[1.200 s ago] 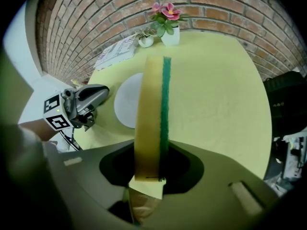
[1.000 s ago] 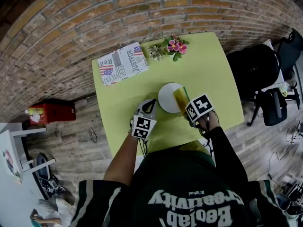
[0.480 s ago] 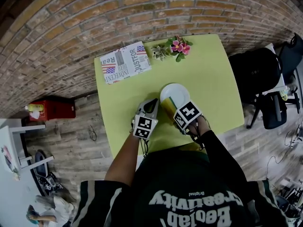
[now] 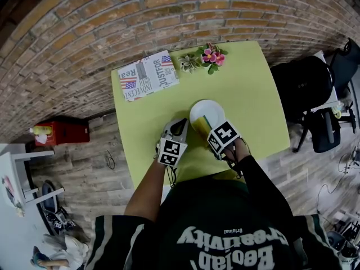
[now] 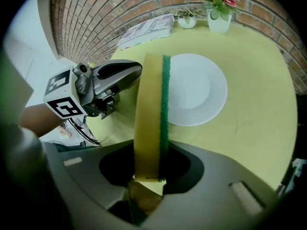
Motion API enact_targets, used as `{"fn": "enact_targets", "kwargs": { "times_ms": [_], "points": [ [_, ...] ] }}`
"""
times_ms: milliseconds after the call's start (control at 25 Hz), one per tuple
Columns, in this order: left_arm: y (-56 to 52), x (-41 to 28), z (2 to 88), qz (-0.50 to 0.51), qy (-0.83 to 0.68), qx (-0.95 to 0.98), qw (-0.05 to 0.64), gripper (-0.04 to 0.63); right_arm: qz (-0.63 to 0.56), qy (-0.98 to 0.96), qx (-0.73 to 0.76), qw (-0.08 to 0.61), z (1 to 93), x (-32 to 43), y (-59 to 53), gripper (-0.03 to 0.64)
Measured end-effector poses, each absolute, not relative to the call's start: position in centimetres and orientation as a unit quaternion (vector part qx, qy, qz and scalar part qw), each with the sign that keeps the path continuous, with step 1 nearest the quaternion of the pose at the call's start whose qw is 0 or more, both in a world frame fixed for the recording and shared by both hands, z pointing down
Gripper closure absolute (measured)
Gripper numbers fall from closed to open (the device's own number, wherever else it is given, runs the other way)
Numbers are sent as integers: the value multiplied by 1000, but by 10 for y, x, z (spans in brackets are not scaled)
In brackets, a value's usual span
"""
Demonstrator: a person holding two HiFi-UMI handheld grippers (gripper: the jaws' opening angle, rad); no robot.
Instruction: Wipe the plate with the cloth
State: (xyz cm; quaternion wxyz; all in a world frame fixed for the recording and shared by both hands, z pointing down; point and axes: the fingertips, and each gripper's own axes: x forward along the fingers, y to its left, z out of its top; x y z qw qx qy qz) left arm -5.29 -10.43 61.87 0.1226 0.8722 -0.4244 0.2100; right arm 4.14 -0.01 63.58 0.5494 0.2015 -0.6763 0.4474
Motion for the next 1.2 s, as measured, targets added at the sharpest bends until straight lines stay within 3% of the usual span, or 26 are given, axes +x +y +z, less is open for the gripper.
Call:
{"fn": "enact_targets", "kwargs": {
  "times_ms": [1200],
  "points": [
    [-102,-53,618,203,-415,878,125,594,493,-627,309,517,638,117,-13,482]
  ]
}}
